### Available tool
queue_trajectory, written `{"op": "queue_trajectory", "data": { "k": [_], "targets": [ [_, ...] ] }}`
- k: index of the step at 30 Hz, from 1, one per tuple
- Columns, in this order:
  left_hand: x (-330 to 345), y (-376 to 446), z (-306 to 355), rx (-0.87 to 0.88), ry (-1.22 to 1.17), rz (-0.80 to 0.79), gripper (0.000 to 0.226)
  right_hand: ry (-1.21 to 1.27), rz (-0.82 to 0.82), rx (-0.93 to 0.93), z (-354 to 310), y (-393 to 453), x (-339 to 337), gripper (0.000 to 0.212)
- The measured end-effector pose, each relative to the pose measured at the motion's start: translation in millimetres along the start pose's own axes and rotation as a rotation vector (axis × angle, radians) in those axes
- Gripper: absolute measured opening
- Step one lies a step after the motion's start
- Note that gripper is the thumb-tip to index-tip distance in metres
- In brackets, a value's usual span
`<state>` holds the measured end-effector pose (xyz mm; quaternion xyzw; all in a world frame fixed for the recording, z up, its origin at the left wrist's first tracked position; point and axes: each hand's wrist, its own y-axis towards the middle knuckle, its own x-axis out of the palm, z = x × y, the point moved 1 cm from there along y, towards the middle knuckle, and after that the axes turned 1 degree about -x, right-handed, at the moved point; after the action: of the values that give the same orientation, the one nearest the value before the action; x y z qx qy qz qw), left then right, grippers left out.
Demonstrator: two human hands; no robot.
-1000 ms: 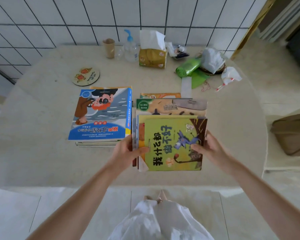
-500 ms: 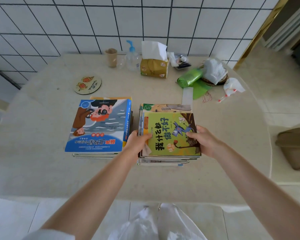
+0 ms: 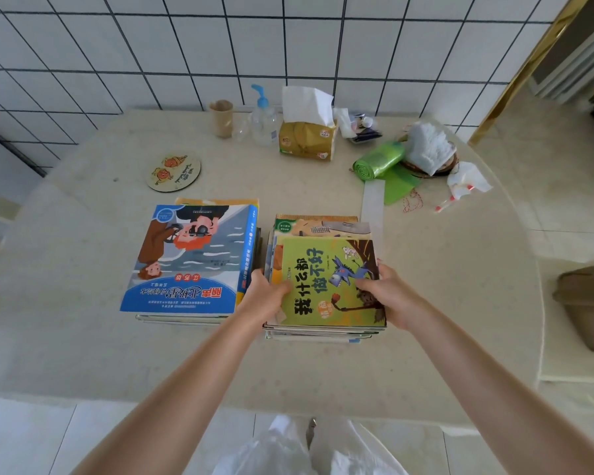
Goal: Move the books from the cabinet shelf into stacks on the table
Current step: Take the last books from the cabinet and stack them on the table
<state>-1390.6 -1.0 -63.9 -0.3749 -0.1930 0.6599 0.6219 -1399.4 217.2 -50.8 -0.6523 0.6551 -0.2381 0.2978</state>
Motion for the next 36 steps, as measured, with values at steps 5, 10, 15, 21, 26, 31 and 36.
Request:
{"op": "queue_trajectory", "data": {
  "k": [5, 10, 15, 21, 26, 31, 36],
  "targets": [
    [2.9, -10.8, 5.8, -0.005, 0.125, -0.023, 0.079, -0.016, 0.016, -0.013, -0.2, -2.8, 4.2, 0.021],
    [2.7, -3.9, 0.3, -0.020, 0.170, -0.016, 0.088, -0.177, 0.043, -0.063, -0.2, -5.5, 6.6, 0.018],
    [3.7, -8.3, -1.3, -0.006, 0.172, -0.030, 0.074, -0.341, 0.042, -0.067, 8.3, -5.9, 6.5, 0.051],
    [4.3, 6.3, -11.1, -0.001, 0.218, -0.025, 0.090, -0.349, 0.058, -0.095, 6.1, -16.6, 11.6, 0.066],
    [8.1, -29.4, 0.7, 0.141, 0.401, 0.076, 0.065, -0.333, 0.156, -0.111, 2.1, -36.3, 6.2, 0.054],
    [11.0, -42.9, -3.1, 0.405, 0.594, 0.091, 0.085, -0.359, 0.255, -0.174, 4.8, -65.6, 1.9, 0.064],
    [11.9, -64.5, -4.9, 0.813, 0.616, 0.058, 0.062, -0.276, 0.378, -0.197, 24.3, -98.8, 10.6, 0.063]
  ]
}}
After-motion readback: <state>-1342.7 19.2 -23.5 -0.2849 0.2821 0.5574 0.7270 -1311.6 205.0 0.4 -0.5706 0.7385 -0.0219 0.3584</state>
